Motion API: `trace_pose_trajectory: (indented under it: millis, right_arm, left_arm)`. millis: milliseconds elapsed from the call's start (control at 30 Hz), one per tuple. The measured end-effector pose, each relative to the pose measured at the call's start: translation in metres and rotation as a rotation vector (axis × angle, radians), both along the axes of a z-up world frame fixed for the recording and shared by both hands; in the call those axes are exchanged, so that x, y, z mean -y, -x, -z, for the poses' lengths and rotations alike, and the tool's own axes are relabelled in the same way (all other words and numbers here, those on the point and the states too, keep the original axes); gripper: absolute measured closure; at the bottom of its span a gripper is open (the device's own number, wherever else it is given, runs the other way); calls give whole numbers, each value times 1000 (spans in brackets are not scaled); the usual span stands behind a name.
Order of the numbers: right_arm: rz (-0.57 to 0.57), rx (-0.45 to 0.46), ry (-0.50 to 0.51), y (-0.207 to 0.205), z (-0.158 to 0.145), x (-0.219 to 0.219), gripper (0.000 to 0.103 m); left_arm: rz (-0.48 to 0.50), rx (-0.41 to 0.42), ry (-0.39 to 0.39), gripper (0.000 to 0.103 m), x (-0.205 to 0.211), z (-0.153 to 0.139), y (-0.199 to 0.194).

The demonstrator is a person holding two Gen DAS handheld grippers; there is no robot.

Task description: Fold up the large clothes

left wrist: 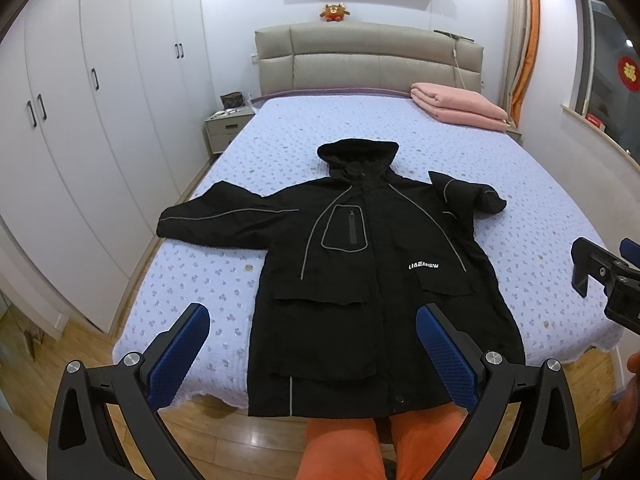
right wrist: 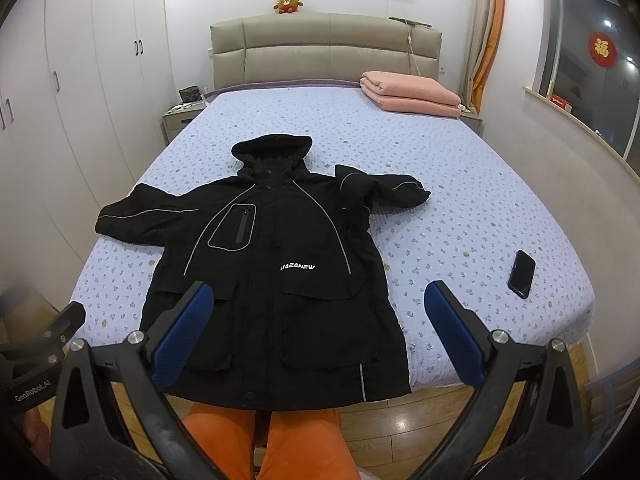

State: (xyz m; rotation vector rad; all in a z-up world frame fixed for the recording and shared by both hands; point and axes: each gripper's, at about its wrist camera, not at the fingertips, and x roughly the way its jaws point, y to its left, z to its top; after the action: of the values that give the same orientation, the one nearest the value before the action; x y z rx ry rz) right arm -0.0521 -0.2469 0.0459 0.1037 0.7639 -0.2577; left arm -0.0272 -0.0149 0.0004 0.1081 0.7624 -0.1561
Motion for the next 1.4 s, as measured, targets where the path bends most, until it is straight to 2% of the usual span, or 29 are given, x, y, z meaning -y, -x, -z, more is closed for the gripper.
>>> trace_pose_trajectory:
  millis: [333,667,867,1000,1133,1233,1400]
  right_arm:
    - [-1,10,16,5,-6,-4,0]
    - [2,59,19,28,-22,-15,0]
    - [-1,80,-32,34,-25,-20,0]
    - [-9,77,-41,27,-21,-20,0]
    - [-6,49,-39,8,-4,-14,0]
    - [-5,19,-36,-10,21,-4,0]
    - [-1,-55,-56,-60,97,26,0]
  left_arm:
    - [24,14,36,0,-9,-7,9]
    - [7,-49,204,0,-38,-4,26]
    - [12,-3,257,0,-57,-13,51]
    - [8,15,279,0,-62,-15,53]
    - [-8,19,276,0,-57,-9,36]
    - [-4,-2,240,0,-40,11,10]
    - [-3,-7,128,0,2,61,-47]
